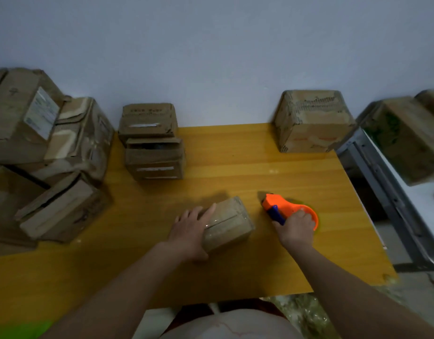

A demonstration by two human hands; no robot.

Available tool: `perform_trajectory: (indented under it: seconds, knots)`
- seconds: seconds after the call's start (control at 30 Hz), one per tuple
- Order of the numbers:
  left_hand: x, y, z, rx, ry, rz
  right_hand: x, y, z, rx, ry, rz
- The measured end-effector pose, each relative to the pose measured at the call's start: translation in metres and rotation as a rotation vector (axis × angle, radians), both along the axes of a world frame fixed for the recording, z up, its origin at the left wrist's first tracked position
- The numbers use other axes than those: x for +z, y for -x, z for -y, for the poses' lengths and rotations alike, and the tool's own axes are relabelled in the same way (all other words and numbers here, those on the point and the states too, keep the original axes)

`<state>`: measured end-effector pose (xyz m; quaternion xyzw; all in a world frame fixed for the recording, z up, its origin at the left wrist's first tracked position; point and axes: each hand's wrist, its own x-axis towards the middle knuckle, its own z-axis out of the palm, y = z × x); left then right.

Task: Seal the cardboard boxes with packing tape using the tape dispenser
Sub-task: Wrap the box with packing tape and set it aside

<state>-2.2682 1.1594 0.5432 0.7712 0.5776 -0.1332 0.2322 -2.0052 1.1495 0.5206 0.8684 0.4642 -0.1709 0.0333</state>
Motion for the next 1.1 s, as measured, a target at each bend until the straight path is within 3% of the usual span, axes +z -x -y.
perform_trajectory:
  seconds: [0.1, 0.2, 0.3, 0.4, 0.47, 0.6, 0.73, 0.83, 1.1]
  knots:
    - [0.008, -0.006, -0.003, 0.005, 0.034, -0.088, -0.016, -0.023, 0.007, 0.166, 0.140, 0.037]
    - [0.014, -0.014, -0.004, 0.023, -0.010, -0.188, -0.020, -0.040, -0.002, 0.237, 0.105, -0.048]
    - [0.017, -0.023, -0.004, 0.050, -0.054, -0.258, -0.008, -0.054, -0.016, 0.154, -0.059, -0.358]
    - [0.027, -0.033, -0.008, 0.101, 0.044, -0.257, 0.018, -0.059, -0.020, 0.209, -0.165, -0.741]
    - [0.040, -0.042, -0.016, 0.214, 0.096, -0.096, 0.039, -0.057, -0.017, 0.237, -0.194, -0.985]
    - [0.082, -0.069, -0.056, 0.511, 0.004, 0.473, 0.075, -0.050, -0.009, 0.326, -0.150, -1.233]
    - [0.113, -0.088, -0.078, 0.704, 0.285, 0.849, 0.092, -0.045, 0.001, 0.323, -0.063, -1.345]
    - [0.118, -0.086, -0.080, 0.662, 0.385, 0.950, 0.093, -0.046, 0.006, 0.298, -0.027, -1.383]
    - [0.126, -0.084, -0.089, 0.634, 0.541, 0.950, 0.092, -0.044, 0.002, 0.195, 0.060, -1.418]
